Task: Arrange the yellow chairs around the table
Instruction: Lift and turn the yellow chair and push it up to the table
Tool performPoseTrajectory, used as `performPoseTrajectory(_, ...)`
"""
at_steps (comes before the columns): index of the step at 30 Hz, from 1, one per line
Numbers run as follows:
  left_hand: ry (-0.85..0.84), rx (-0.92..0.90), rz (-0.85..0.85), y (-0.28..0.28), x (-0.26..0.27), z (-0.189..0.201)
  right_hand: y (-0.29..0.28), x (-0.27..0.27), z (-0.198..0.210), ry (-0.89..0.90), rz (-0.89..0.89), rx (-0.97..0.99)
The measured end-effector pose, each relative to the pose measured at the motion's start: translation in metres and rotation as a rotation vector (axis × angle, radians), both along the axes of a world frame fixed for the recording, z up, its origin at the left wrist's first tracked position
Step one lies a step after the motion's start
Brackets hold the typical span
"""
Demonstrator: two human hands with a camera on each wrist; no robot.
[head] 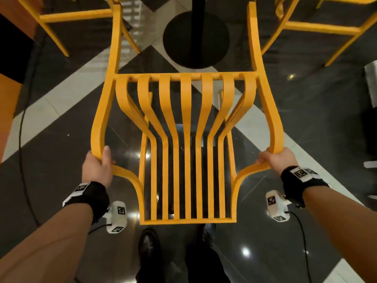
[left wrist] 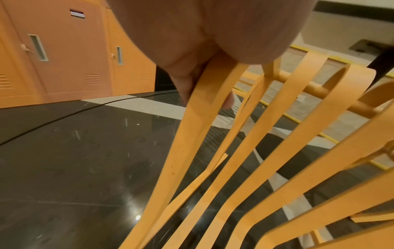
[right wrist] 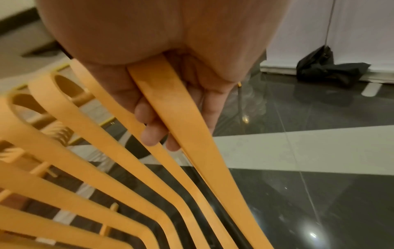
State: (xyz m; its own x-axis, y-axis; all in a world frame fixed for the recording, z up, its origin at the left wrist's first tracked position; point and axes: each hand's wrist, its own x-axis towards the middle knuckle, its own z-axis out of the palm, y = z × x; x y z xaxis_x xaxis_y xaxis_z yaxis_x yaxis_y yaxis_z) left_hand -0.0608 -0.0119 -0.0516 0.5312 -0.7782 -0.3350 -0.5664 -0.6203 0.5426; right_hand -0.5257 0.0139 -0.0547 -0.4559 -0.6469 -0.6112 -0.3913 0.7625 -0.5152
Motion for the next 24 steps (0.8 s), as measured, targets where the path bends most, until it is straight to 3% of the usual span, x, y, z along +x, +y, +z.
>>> performPoseTrajectory(5, -0.086, -0.097, -0.061, -0.028, 0.007, 0.062, -0.009, -0.007, 0.070, -0.097, -0.056, -0.232)
performPoseTrajectory(7, -0.083, -0.083, -0.113, -0.042, 0.009, 0.086, -0.005, -0.010, 0.082, -0.186, -0.063, -0.315)
performPoseTrajectory(10, -0.082, -0.045, -0.183, -0.056, 0.004, 0.115, 0.020, -0.003, 0.082, -0.237, -0.056, -0.285)
performPoseTrajectory(15, -0.148, 0.013, -0.132, -0.062, 0.010, 0.122, 0.032, 0.026, 0.079, -0.120, -0.311, -0.286)
performPoseTrajectory(19, -0.014, -0.011, -0.006, -0.053, 0.011, 0.133, 0.032, 0.030, 0.097, -0.112, -0.315, -0.283)
performPoseTrajectory(24, -0.014, 0.099, -0.013, 0.017, -0.011, 0.137, 0.014, 0.007, 0.119, -0.111, -0.392, -0.178)
